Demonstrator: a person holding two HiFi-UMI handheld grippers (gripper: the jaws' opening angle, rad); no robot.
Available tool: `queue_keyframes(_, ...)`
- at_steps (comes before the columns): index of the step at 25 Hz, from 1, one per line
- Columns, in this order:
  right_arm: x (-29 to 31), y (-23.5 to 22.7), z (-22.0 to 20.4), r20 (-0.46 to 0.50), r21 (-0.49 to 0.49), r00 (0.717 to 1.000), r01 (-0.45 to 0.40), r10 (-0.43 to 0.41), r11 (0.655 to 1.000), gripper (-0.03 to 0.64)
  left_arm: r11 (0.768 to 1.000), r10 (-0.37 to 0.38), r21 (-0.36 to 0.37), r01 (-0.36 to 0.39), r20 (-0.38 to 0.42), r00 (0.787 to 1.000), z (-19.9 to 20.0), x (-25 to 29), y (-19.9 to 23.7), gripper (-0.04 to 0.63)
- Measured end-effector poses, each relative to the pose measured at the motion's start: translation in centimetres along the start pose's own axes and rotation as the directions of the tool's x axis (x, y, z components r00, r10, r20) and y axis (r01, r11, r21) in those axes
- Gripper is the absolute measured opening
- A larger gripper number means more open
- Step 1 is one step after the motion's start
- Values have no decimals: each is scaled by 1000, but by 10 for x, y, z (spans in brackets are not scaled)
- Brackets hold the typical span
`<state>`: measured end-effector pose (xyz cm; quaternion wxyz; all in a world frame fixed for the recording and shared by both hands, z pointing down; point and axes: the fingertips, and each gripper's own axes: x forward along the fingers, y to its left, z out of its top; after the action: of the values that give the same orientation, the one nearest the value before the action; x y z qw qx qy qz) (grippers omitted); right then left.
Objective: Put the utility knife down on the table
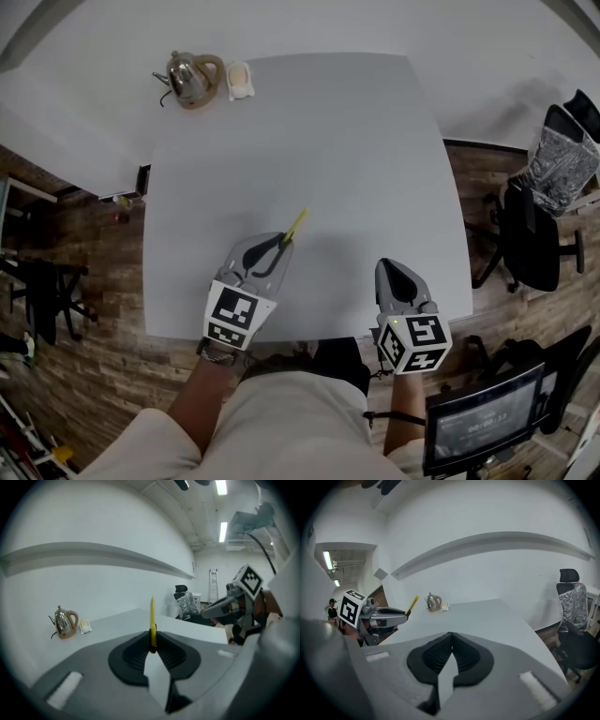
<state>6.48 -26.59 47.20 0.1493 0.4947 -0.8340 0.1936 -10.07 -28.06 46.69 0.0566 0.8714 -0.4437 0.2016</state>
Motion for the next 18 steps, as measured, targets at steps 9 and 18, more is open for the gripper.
queue_keyframes(9,12,-4,-16,-37,29,999,3,-2,1000,2,999,-38,17,38,-50,998,-15,21,0,57)
queue_keyframes(18,21,-15,-24,-70,47,997,16,-12,999,0,998,-64,20,66,-101,993,-30,46,3,57)
